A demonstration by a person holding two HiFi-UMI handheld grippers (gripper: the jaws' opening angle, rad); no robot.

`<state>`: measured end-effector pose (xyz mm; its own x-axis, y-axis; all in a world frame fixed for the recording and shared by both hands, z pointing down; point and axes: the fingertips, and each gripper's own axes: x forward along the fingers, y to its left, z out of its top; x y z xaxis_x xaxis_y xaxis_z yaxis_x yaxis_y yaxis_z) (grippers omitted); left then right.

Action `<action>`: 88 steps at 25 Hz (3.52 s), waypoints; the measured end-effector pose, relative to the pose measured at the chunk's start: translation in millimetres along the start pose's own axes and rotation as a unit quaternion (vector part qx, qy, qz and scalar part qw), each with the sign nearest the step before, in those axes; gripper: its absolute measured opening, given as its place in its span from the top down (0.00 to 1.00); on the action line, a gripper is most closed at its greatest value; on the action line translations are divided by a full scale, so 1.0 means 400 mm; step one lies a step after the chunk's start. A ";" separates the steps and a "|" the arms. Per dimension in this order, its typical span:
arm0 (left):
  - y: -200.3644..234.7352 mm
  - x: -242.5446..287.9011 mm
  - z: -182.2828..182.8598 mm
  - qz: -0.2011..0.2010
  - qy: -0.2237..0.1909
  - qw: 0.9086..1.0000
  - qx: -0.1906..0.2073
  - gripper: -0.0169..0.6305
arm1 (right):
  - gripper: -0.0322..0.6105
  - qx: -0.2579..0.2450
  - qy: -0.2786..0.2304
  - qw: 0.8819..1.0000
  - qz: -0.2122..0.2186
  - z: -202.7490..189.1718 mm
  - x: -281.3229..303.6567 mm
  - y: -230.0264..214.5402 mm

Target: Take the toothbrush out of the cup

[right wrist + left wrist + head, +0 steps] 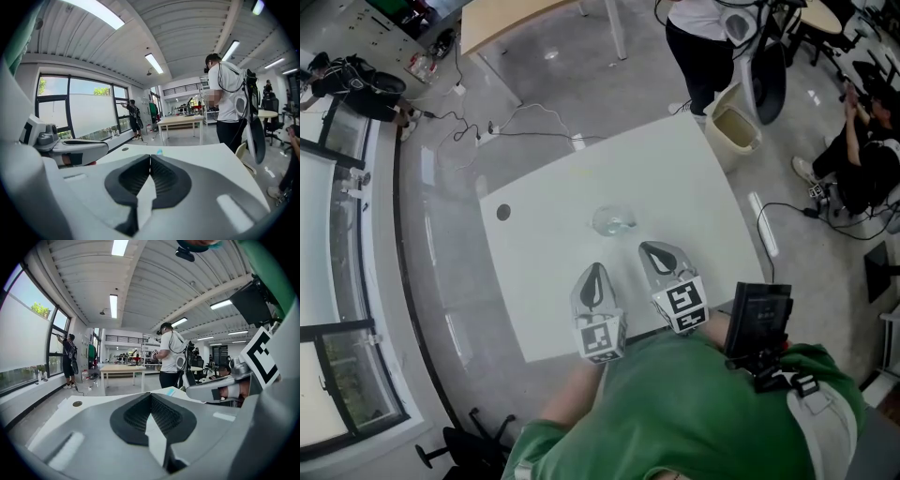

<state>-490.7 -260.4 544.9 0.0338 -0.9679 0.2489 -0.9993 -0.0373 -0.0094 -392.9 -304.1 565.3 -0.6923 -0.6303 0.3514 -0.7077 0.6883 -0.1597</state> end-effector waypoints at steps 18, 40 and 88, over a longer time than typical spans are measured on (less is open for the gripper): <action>0.018 0.046 -0.068 -0.032 0.052 0.998 0.002 0.96 | 0.79 0.034 0.053 0.998 0.005 -0.095 0.154 -0.014; 0.069 0.068 -0.072 -0.028 0.057 0.998 0.000 0.96 | 0.89 0.033 0.058 0.997 -0.028 -0.094 0.230 -0.032; -0.003 -0.173 0.107 -0.072 -0.068 0.995 -0.028 0.96 | 0.90 -0.016 -0.054 0.996 -0.075 0.097 -0.220 0.146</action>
<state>-491.1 -203.9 486.2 0.1754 -0.9782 0.1114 -0.9831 -0.1680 0.0722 -378.8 -222.7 489.2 -0.5918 -0.7606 0.2670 -0.8005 0.5934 -0.0838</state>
